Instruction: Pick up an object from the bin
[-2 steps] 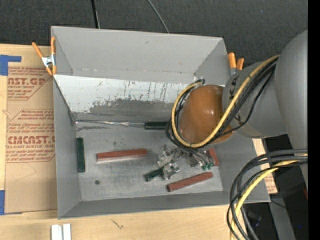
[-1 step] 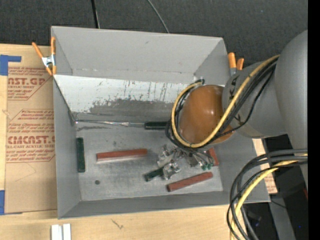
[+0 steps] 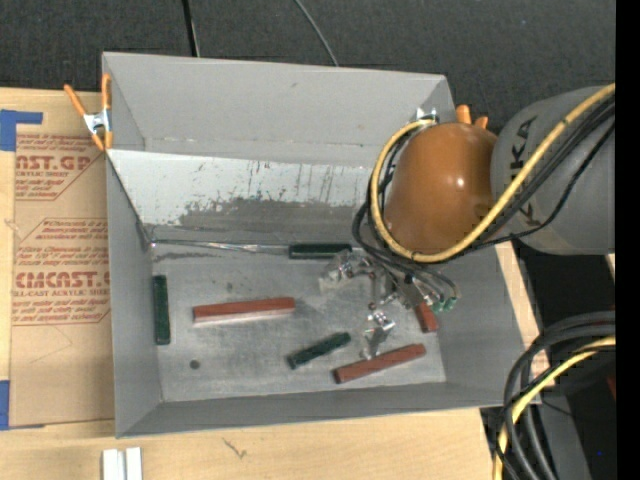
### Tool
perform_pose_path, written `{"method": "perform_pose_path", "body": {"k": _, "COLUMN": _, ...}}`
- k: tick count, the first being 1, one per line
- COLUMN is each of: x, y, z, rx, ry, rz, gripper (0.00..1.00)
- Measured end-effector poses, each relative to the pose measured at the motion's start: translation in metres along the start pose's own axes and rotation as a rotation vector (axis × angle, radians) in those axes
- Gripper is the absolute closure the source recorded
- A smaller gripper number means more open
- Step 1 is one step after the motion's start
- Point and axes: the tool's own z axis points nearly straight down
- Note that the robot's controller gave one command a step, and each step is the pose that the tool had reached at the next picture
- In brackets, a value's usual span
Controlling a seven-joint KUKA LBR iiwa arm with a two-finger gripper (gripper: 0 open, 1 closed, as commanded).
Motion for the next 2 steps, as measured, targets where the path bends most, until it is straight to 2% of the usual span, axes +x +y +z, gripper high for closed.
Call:
{"method": "perform_pose_path", "body": {"k": 1, "x": -0.004, "y": -0.005, "z": -0.036, "rx": 0.005, "ry": -0.011, "rz": 0.003, "gripper": 0.00}}
{"method": "perform_pose_path", "body": {"k": 2, "x": 0.005, "y": -0.006, "z": 0.022, "rx": 0.003, "ry": -0.010, "rz": -0.008, "gripper": 0.00}}
